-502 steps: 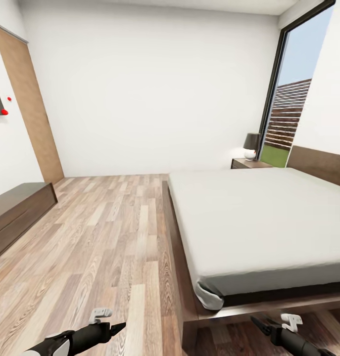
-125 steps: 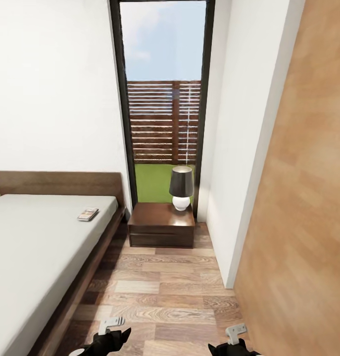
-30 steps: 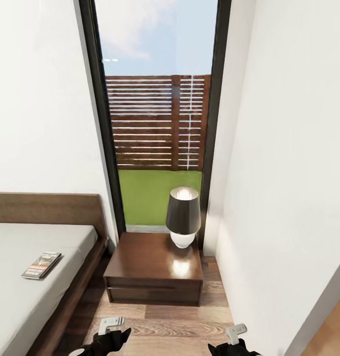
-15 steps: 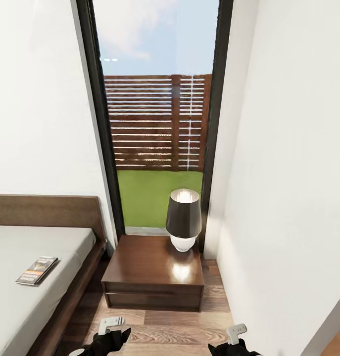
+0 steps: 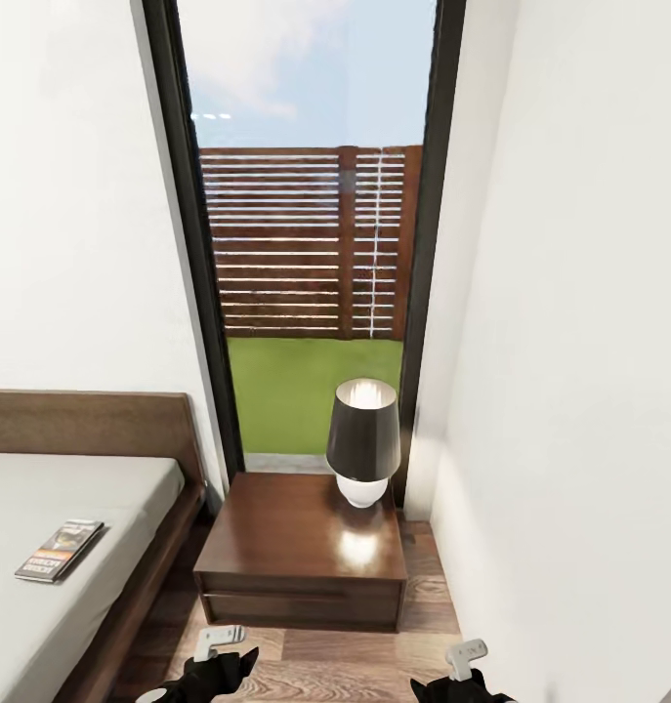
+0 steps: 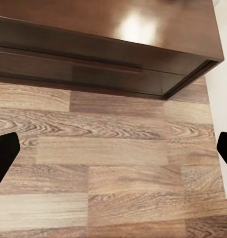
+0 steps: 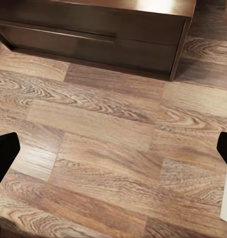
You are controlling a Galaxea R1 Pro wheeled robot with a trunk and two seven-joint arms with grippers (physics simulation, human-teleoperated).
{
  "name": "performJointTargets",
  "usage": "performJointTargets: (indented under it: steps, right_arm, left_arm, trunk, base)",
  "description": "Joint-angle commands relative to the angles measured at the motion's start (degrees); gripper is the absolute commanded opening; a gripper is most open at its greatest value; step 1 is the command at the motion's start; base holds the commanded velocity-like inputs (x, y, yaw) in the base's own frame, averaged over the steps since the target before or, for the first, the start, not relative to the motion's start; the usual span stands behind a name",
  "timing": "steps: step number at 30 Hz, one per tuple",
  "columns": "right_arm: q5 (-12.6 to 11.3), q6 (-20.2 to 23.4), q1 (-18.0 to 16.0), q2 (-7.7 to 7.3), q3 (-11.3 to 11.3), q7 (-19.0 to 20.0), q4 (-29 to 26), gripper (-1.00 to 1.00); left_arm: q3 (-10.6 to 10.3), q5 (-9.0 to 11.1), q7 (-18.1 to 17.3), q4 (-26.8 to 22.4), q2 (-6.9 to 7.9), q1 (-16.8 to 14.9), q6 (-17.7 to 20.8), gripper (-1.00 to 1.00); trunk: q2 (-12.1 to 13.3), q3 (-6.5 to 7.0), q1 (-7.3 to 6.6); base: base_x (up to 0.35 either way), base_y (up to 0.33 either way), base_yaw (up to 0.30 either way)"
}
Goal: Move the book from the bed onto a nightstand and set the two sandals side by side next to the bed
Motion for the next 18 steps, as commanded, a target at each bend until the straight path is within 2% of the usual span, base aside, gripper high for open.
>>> performJointTargets:
  steps: [1,5,7,10,11,12,13,14,15,16,18]
  right_arm:
    - [0.42,-0.32,-0.09,-0.06,-0.48,0.04,0.23,1.00]
    - [0.44,-0.34,-0.09,-0.10,-0.48,0.28,0.23,1.00]
    - [0.46,-0.34,-0.09,-0.18,-0.48,0.49,0.23,1.00]
    - [0.48,-0.33,-0.09,-1.47,-0.48,1.57,0.26,1.00]
    - [0.48,-0.33,-0.09,-1.71,-0.48,2.26,0.25,1.00]
    - [0.46,-0.32,-0.09,-2.07,-0.50,4.49,0.24,1.00]
    - [0.45,-0.32,-0.09,-2.22,-0.53,6.00,0.24,1.00]
    - [0.41,-0.31,-0.09,-2.53,-0.63,9.66,0.23,1.00]
    - [0.37,-0.29,-0.09,-2.76,-0.68,11.69,0.23,1.00]
    - [0.32,-0.25,-0.09,-3.41,-0.77,15.72,0.23,1.00]
    - [0.27,-0.20,-0.09,-4.39,-0.86,21.00,0.26,1.00]
  left_arm:
    - [0.42,-0.22,-0.24,0.08,0.01,-0.05,-0.15,1.00]
    - [0.42,-0.28,-0.49,0.08,0.20,-0.05,-0.15,1.00]
    - [0.43,-0.31,-1.70,0.02,0.51,-0.05,-0.15,1.00]
    - [0.49,-0.30,-11.25,-0.06,3.00,-0.05,-0.01,1.00]
    - [0.49,-0.27,-13.17,-0.07,3.37,-0.05,0.03,1.00]
    - [0.53,-0.26,-16.94,-0.11,4.02,-0.05,0.09,1.00]
    - [0.54,-0.26,-18.66,-0.13,4.32,-0.05,0.13,1.00]
    - [0.56,-0.26,-21.51,-0.15,4.91,-0.05,0.19,1.00]
    - [0.57,-0.26,-22.55,-0.16,5.20,-0.05,0.21,1.00]
    - [0.58,-0.22,-24.07,-0.17,5.69,-0.05,0.24,1.00]
    - [0.58,-0.19,-25.39,-0.18,6.18,-0.05,0.27,1.00]
  trunk:
    - [-0.06,-0.08,0.01]
    - [-0.06,-0.08,0.01]
    - [-0.06,-0.08,0.01]
    - [-0.06,-0.08,0.01]
    - [-0.06,-0.08,0.01]
    - [-0.06,-0.08,0.01]
    - [-0.06,-0.08,0.01]
    - [-0.06,-0.08,0.01]
    - [-0.06,-0.08,0.01]
    - [-0.06,-0.08,0.01]
    - [-0.06,-0.08,0.01]
  base:
    - [0.004,0.000,0.000]
    - [0.001,0.000,0.000]
    - [0.000,0.000,0.000]
    - [0.000,0.000,0.000]
    - [0.000,0.000,0.000]
    - [0.000,0.000,0.000]
    - [0.000,0.000,0.000]
    - [0.000,0.000,0.000]
    - [0.000,0.000,0.000]
    - [0.000,0.000,0.000]
    - [0.000,0.000,0.000]
